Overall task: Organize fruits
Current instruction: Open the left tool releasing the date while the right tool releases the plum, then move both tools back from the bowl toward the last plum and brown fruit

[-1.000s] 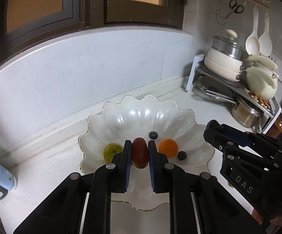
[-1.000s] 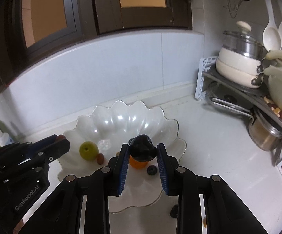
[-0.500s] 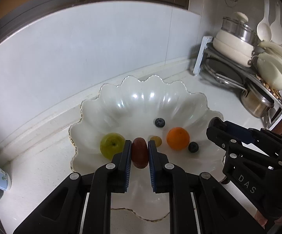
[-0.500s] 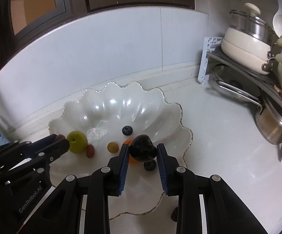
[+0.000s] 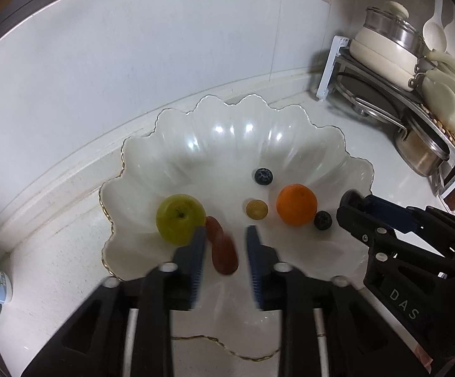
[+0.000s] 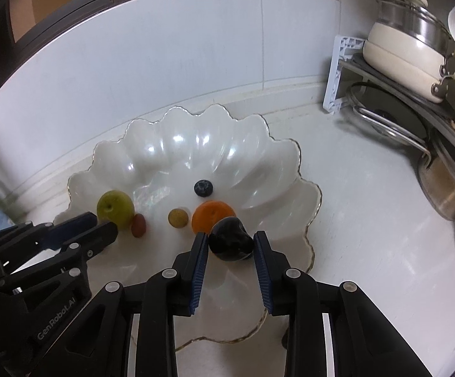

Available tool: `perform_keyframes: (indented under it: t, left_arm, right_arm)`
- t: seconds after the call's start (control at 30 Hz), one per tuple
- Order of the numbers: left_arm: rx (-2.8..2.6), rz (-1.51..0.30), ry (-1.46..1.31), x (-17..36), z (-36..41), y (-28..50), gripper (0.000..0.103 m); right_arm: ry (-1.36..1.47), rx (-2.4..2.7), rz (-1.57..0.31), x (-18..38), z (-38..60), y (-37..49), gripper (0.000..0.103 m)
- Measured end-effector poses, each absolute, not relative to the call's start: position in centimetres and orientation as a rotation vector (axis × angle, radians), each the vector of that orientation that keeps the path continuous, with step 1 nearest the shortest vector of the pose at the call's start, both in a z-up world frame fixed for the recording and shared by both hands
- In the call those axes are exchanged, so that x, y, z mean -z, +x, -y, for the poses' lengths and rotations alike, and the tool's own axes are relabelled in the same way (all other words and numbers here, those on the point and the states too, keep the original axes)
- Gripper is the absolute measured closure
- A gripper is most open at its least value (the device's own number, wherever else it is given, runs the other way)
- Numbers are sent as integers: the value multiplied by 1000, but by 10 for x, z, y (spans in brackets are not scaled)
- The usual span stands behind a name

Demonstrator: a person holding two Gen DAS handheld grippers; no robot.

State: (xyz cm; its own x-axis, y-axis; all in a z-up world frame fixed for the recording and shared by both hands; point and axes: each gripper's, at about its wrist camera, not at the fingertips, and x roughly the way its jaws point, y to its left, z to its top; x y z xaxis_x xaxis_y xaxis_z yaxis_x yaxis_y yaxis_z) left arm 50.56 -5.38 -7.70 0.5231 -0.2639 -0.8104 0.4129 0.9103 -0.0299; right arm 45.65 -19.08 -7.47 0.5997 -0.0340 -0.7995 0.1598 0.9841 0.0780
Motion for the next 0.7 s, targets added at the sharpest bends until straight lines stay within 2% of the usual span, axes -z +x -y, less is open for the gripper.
perform_keyframes:
  t: [0.07, 0.1, 0.7]
  left_arm:
    - [399, -918, 182, 74, 53, 504, 63]
    - [394, -911, 187, 72, 53, 504, 63]
    - [402, -776, 184, 24, 42, 461, 61]
  right_arm:
    - [148, 118, -919, 74, 191, 455, 56]
    - [149, 128, -914, 73, 192, 453, 54]
    - [146, 175, -796, 32, 193, 401, 54]
